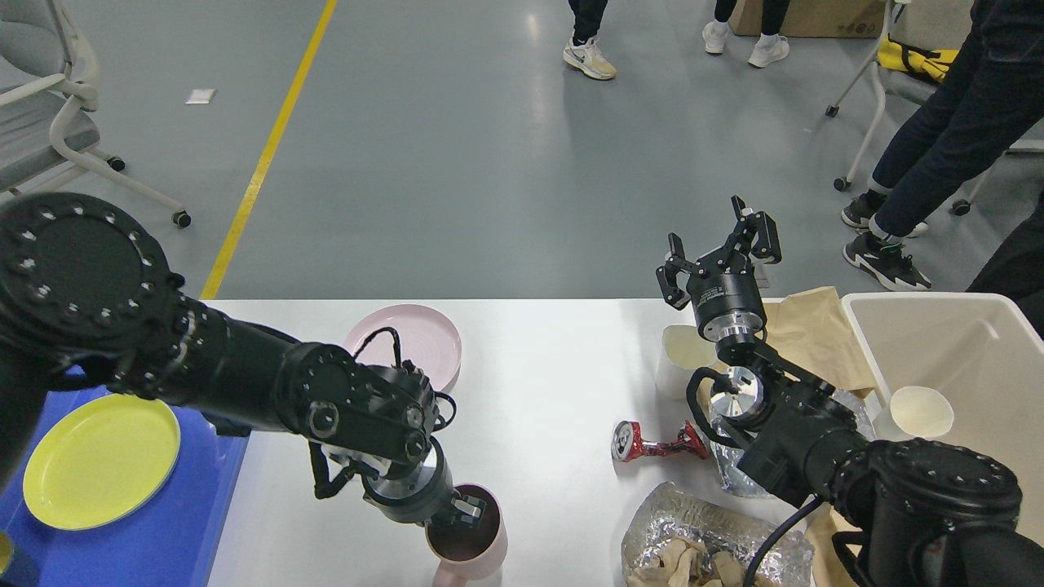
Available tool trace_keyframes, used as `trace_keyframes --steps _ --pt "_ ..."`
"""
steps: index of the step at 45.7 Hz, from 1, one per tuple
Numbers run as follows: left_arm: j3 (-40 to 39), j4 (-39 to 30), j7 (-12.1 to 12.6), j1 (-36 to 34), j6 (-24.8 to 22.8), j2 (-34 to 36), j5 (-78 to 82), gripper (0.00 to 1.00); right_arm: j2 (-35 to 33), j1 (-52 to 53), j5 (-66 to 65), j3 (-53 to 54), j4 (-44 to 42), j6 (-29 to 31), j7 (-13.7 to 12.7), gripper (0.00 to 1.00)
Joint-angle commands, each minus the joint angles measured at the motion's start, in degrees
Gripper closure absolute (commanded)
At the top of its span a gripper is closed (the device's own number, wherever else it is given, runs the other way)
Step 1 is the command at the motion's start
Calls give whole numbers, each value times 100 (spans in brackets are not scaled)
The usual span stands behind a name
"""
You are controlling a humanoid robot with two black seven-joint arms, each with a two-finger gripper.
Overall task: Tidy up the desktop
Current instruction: 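Grasp the pink mug by its rim with the left gripper, then carry the pink mug into the blue tray and lower it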
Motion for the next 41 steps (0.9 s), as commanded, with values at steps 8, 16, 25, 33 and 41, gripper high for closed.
trace_keyframes --steps 8,16,25,33,41 --pt "54 -1077 -10 -2055 -1455 1482 -67 100 0 0 0 -1 0 -3 -2 0" --pt "80 -1087 -177 -3233 -3134 2528 -497 100 -9 0 0 -1 0 -3 -2 0" --pt "712 -1087 -476 -3832 -3696 2978 -630 100 -9 0 0 -1 0 -3 -2 0" --pt "1442 -1025 -617 -3411 -3550 2873 -613 100 -9 0 0 -1 0 -3 -2 0" --pt "2057 -867 -722 -2313 -2136 2697 -577 100 -9 0 0 -1 0 -3 -2 0"
